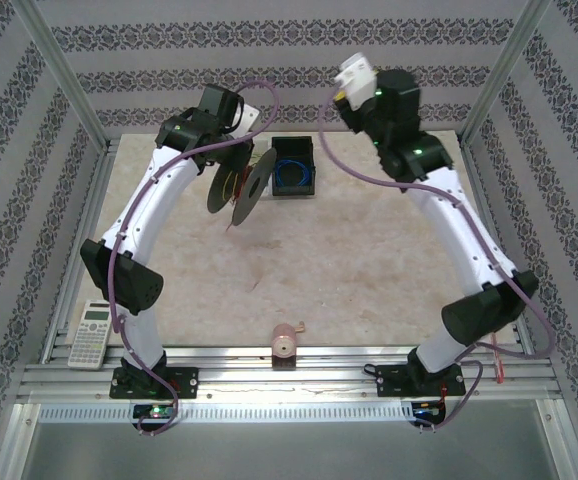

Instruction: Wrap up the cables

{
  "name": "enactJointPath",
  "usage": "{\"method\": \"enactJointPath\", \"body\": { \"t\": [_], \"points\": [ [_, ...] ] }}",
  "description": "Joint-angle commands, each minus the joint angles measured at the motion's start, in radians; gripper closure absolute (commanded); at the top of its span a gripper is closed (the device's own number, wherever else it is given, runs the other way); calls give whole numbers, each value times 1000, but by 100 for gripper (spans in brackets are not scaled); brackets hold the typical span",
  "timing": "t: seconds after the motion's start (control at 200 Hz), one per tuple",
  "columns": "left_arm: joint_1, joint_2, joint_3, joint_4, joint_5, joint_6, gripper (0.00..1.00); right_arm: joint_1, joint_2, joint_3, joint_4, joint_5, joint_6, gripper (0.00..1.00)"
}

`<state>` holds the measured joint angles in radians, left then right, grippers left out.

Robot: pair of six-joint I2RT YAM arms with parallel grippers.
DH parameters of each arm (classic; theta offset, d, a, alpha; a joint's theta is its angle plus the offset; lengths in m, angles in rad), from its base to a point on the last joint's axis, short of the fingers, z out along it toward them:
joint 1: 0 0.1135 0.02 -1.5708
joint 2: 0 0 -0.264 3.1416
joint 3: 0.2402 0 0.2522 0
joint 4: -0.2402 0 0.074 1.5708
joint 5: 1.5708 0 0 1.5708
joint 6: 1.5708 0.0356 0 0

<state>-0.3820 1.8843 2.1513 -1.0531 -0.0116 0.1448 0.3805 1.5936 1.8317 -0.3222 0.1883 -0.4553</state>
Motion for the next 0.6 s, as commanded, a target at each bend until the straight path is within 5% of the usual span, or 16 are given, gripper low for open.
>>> {"method": "enactJointPath", "body": {
  "t": [0.0,0.295,0.495,0.595],
  "points": [
    [5,-57,10,-37,-10,49,100,-26,-26,-35,47,-62,59,47],
    [5,-42,61,-66,-38,32,100,-68,-101,-181,20,-262,170,46],
    [5,-4,121,-76,-48,10,100,-59,-205,-511,34,-718,355,21],
    [4,17,158,-86,-47,3,100,12,-257,-717,83,-806,396,6]
  ]
}}
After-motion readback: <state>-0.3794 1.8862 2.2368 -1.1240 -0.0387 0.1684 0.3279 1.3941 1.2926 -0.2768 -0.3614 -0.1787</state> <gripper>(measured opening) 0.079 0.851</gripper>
